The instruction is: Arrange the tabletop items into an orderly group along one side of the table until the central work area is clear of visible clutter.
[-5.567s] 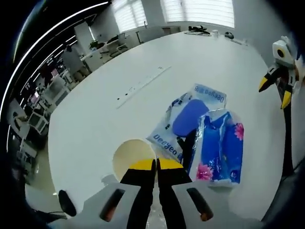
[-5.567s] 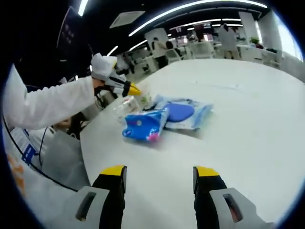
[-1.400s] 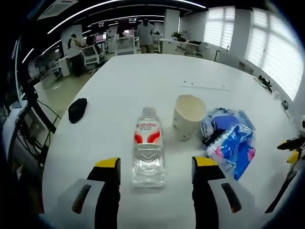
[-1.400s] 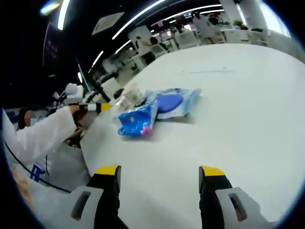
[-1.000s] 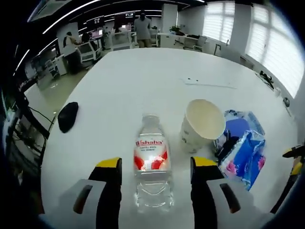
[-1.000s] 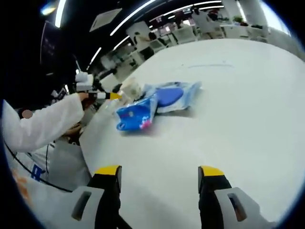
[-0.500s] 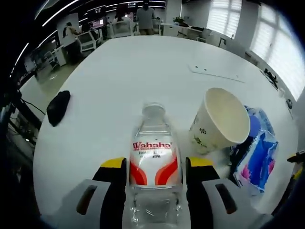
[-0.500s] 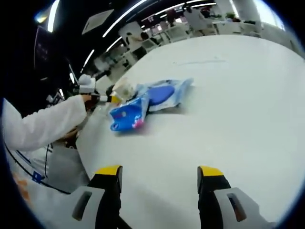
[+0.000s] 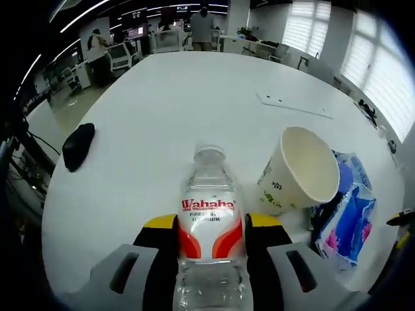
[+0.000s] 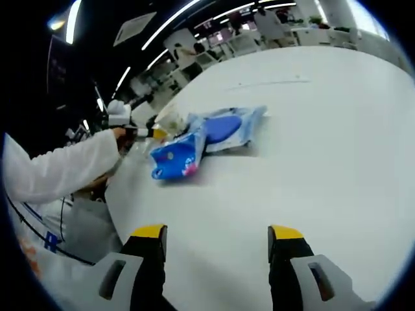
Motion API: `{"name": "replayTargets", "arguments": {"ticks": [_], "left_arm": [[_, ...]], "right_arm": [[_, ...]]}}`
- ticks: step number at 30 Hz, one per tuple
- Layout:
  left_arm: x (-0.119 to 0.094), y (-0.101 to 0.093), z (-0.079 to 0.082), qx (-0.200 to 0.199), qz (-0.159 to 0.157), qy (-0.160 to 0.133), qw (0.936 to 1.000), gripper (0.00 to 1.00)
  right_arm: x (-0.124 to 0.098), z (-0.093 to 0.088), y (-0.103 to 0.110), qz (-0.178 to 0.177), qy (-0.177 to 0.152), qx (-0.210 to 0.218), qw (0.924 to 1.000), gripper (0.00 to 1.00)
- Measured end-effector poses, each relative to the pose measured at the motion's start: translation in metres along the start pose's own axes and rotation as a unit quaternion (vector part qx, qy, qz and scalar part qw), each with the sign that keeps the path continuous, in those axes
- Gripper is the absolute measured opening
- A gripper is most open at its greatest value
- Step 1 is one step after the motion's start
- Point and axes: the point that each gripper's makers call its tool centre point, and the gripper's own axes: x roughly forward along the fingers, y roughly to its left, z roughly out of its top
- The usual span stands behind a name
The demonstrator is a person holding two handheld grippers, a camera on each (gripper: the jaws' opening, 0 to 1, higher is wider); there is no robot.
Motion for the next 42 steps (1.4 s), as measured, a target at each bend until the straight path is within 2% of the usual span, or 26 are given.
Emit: {"name": "replayTargets", "arguments": {"ticks": [3,12,14,19,25,30,35,42], "left_arm": [[-0.005,0.001,0.001,-0.004,0.006,-0.007,0.9999,0.38],[-0.032,0.002,0.025,-0.02,0.018,-0.065,0.9975,0.37],[-0.04,0.005,0.024,-0.023,0.023,-0.076,0.9966,0.37],[-0.064,0.005,0.041,-0.033,0.03,-0.125,0.9911,0.37],[-0.084,0.0,0.044,-0.049,0.023,-0.159,0.9858,0.38],[-0.097,-0.003,0.042,-0.047,0.025,-0.169,0.9842,0.38],[-0.1,-0.002,0.039,-0.065,0.014,-0.177,0.9819,0.39],[-0.104,-0.005,0.041,-0.056,0.014,-0.187,0.9806,0.39]], "right_arm": [[-0.001,0.002,-0.001,0.0,-0.004,0.002,1.0,0.63],[-0.008,0.004,-0.001,0.003,-0.016,0.005,0.9999,0.63],[-0.007,0.005,0.0,0.004,-0.018,0.003,0.9998,0.63],[-0.007,0.008,-0.001,0.008,-0.029,0.002,0.9996,0.63],[-0.01,0.009,0.001,0.013,-0.033,-0.004,0.9994,0.63],[-0.013,0.007,0.001,0.014,-0.036,-0.005,0.9992,0.63],[-0.014,0.01,0.002,0.014,-0.041,-0.006,0.999,0.63],[-0.015,0.011,0.0,0.012,-0.044,-0.006,0.9989,0.63]]}}
